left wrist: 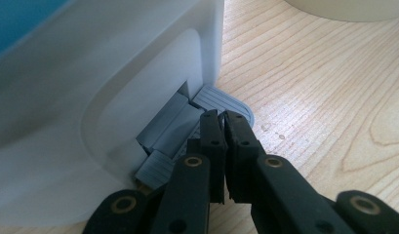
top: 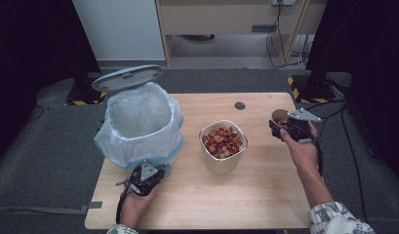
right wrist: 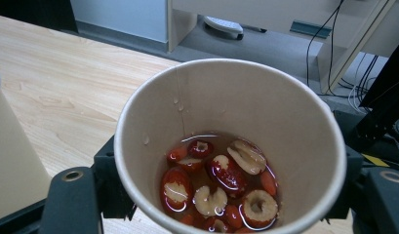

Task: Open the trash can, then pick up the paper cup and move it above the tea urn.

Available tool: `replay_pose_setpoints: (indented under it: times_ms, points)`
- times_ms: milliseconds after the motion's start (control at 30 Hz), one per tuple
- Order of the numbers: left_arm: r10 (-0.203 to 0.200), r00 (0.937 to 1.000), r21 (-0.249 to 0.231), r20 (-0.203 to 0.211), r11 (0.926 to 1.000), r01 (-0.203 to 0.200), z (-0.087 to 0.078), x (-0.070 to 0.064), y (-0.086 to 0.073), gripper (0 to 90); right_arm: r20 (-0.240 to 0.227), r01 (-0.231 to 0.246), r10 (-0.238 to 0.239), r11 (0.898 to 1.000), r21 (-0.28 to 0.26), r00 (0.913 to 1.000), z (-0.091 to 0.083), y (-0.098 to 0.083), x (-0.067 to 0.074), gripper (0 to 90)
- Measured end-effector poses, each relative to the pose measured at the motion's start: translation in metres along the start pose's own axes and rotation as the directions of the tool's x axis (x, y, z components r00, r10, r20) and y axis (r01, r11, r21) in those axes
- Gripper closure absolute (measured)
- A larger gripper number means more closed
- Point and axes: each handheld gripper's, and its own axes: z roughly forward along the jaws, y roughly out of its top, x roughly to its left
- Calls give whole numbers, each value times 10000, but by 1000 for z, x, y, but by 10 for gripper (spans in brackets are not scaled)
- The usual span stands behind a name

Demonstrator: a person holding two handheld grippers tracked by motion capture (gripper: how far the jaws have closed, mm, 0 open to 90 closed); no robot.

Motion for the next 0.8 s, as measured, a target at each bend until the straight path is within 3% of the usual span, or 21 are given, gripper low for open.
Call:
replay_pose_setpoints:
  times_ms: [800]
  points:
    - [-39,10000,-11,3,10000,39,0,0,0,864,-78,86,-88,9997,-247,9999,-5,36,-11,282]
